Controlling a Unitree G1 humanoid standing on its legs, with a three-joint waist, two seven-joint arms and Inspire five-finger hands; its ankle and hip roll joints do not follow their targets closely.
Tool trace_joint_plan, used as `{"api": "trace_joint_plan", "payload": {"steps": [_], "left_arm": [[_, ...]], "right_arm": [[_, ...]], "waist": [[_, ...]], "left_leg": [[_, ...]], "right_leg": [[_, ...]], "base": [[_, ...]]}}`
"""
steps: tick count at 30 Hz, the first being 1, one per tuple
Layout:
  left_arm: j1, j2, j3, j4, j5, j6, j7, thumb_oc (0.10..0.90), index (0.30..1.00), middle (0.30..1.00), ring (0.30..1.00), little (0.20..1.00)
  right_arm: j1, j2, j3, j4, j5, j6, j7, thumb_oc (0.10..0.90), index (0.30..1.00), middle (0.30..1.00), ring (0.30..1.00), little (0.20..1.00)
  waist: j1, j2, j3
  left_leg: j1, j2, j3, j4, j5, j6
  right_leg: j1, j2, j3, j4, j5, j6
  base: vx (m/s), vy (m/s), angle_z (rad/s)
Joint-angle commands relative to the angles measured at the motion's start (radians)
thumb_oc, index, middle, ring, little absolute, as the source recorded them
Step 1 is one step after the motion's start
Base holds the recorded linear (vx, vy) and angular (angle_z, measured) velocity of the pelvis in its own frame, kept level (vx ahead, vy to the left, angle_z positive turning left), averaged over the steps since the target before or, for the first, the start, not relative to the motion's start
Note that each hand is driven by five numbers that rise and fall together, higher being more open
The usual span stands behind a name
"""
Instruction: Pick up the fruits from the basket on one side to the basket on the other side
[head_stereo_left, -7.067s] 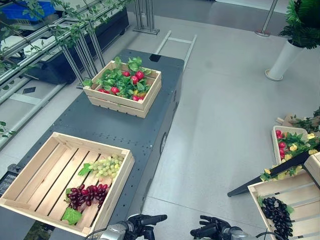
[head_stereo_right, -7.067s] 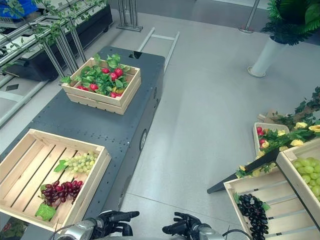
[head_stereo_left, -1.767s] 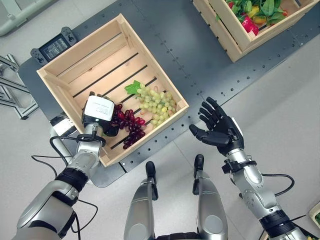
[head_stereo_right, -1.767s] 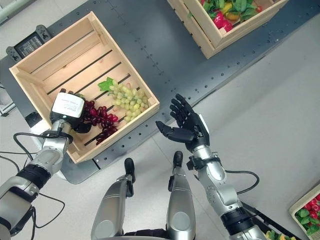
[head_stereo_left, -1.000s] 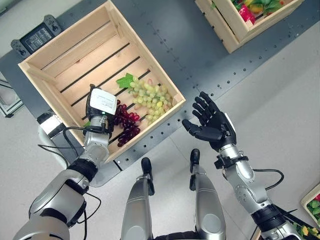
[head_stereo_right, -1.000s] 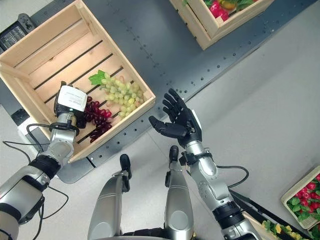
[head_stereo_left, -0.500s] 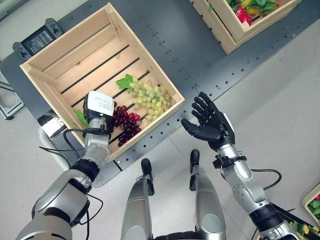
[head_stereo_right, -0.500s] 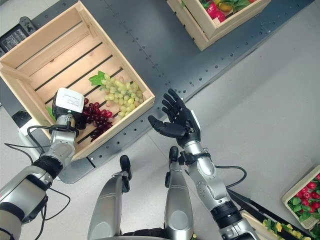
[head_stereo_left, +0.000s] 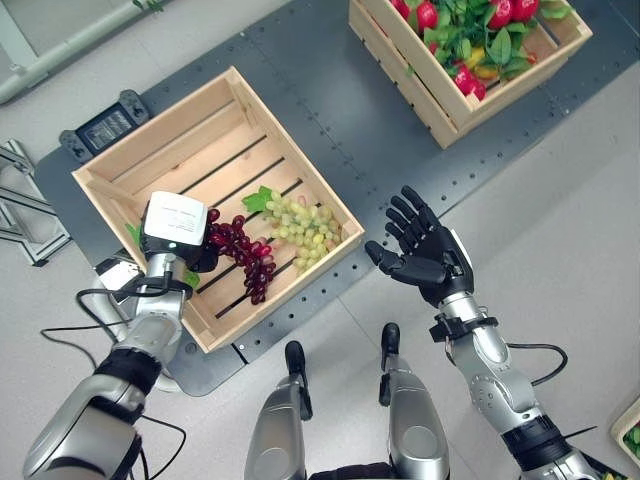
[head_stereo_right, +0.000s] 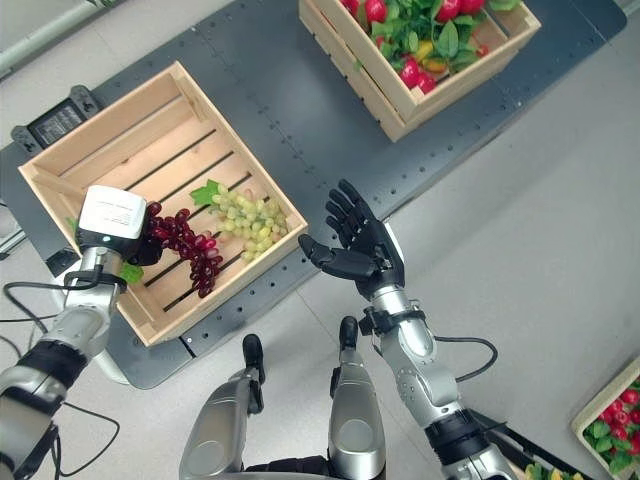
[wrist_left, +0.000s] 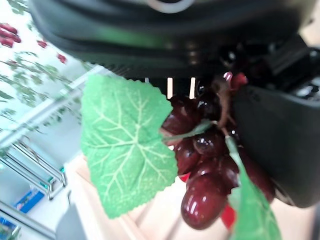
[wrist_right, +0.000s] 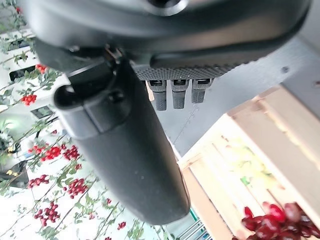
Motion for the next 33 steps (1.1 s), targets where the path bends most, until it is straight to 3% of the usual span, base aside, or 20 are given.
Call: {"api": "trace_joint_plan", "payload": {"steps": [1, 6, 13, 17, 24, 29, 33], "left_arm": [[-0.005, 0.052, 0.092, -0.085, 0.028, -0.008, 0.085, 0.400, 0.300, 0.300, 0.300, 0.300], [0.055, 0.047, 0.134, -0.173, 0.047, -0.039, 0.049, 0.400, 0.300, 0.300, 0.300, 0.300], [0.114, 0.054, 0.180, -0.244, 0.048, -0.106, 0.135, 0.400, 0.300, 0.300, 0.300, 0.300], [0.130, 0.070, 0.197, -0.297, 0.057, -0.136, 0.116, 0.400, 0.300, 0.300, 0.300, 0.300], [0.091, 0.099, 0.175, -0.437, 0.055, -0.171, 0.032, 0.400, 0.300, 0.300, 0.300, 0.300], [0.050, 0.092, 0.172, -0.466, 0.033, -0.188, -0.005, 0.400, 0.300, 0.300, 0.300, 0.300], [0.024, 0.078, 0.161, -0.477, 0.023, -0.190, -0.031, 0.400, 0.300, 0.300, 0.300, 0.300]], "right_arm": [[0.041, -0.009, -0.074, -0.123, -0.015, -0.053, 0.090, 0.800, 0.900, 0.900, 0.900, 0.900], [0.063, -0.005, -0.084, -0.125, -0.007, -0.037, 0.097, 0.800, 0.900, 0.900, 0.900, 0.900], [0.083, -0.020, -0.095, -0.130, -0.024, -0.025, 0.114, 0.800, 0.900, 0.900, 0.900, 0.900], [0.078, -0.053, -0.112, -0.140, -0.067, -0.017, 0.135, 0.800, 0.900, 0.900, 0.900, 0.900], [0.000, -0.195, -0.121, -0.183, 0.015, 0.127, 0.216, 0.800, 0.900, 0.900, 0.900, 0.900], [-0.036, -0.197, -0.081, -0.209, 0.062, 0.217, 0.259, 0.800, 0.900, 0.900, 0.900, 0.900], [-0.056, -0.178, -0.040, -0.210, 0.056, 0.253, 0.250, 0.800, 0.900, 0.900, 0.900, 0.900]], "waist": [[0.023, 0.070, -0.241], [0.032, 0.068, -0.286], [0.035, 0.062, -0.328], [0.042, 0.059, -0.348], [0.063, 0.036, -0.378], [0.068, 0.029, -0.406], [0.071, 0.028, -0.422]], "left_leg": [[0.066, -0.026, 0.008, -0.129, -0.031, -0.002], [0.085, -0.016, -0.001, -0.132, -0.034, -0.012], [0.120, -0.009, 0.003, -0.132, -0.055, -0.012], [0.136, -0.008, 0.004, -0.132, -0.061, -0.013], [0.171, -0.001, -0.003, -0.132, -0.068, -0.012], [0.190, -0.001, -0.011, -0.132, -0.074, -0.012], [0.200, 0.000, -0.014, -0.132, -0.079, -0.015]], "right_leg": [[-0.010, -0.004, -0.023, 0.036, -0.038, 0.044], [0.043, 0.002, -0.040, -0.003, -0.040, 0.035], [0.092, 0.003, -0.043, -0.043, -0.044, 0.032], [0.111, -0.001, -0.044, -0.055, -0.040, 0.037], [0.136, -0.004, -0.049, -0.048, -0.041, 0.049], [0.158, -0.006, -0.056, -0.052, -0.043, 0.053], [0.170, -0.006, -0.059, -0.058, -0.043, 0.055]], "base": [[0.10, -0.059, 0.12], [0.08, -0.038, 0.04], [0.06, -0.011, 0.03], [0.04, -0.017, -0.01], [0.02, -0.046, -0.02], [0.04, -0.028, -0.01], [0.02, -0.016, 0.01]]}}
